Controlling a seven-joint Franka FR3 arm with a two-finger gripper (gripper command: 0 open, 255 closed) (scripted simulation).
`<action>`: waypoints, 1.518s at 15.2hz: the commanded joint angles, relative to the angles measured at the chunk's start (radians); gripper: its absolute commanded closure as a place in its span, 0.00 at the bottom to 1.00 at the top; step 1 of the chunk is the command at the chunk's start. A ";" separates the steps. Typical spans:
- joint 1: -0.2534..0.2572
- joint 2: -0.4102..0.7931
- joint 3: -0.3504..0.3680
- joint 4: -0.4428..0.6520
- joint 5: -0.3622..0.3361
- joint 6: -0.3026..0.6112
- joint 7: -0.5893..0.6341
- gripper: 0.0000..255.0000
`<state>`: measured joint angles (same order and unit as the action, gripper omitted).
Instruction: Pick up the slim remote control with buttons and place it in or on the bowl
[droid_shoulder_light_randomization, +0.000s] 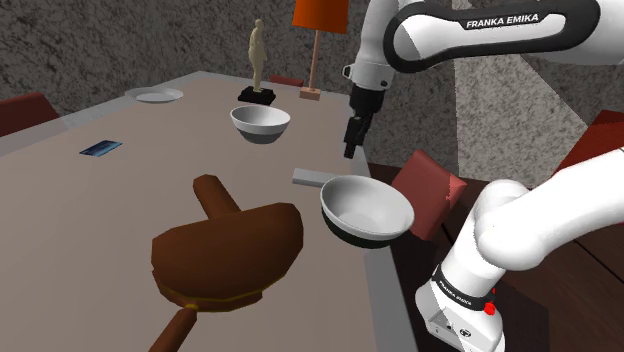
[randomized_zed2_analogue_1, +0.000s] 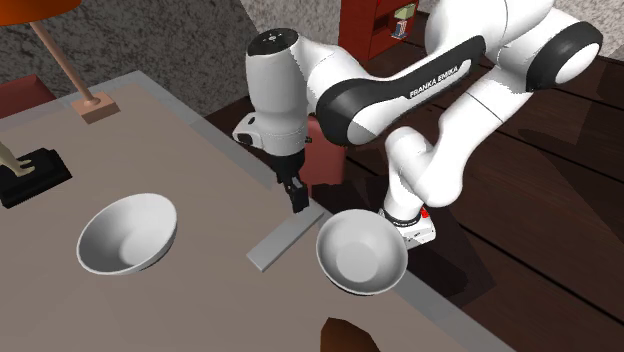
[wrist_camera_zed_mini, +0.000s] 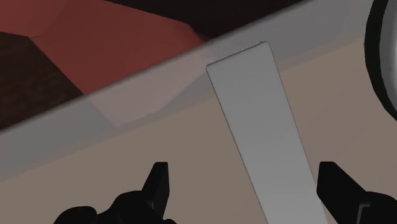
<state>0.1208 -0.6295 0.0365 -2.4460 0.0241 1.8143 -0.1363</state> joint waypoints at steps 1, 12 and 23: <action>0.030 0.042 0.011 -0.013 0.012 0.054 -0.035 0.00; 0.078 0.153 0.034 -0.107 0.035 0.257 -0.096 0.00; 0.078 0.153 0.034 -0.107 0.035 0.257 -0.096 1.00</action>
<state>0.1993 -0.4777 0.0711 -2.5520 0.0591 2.0711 -0.2321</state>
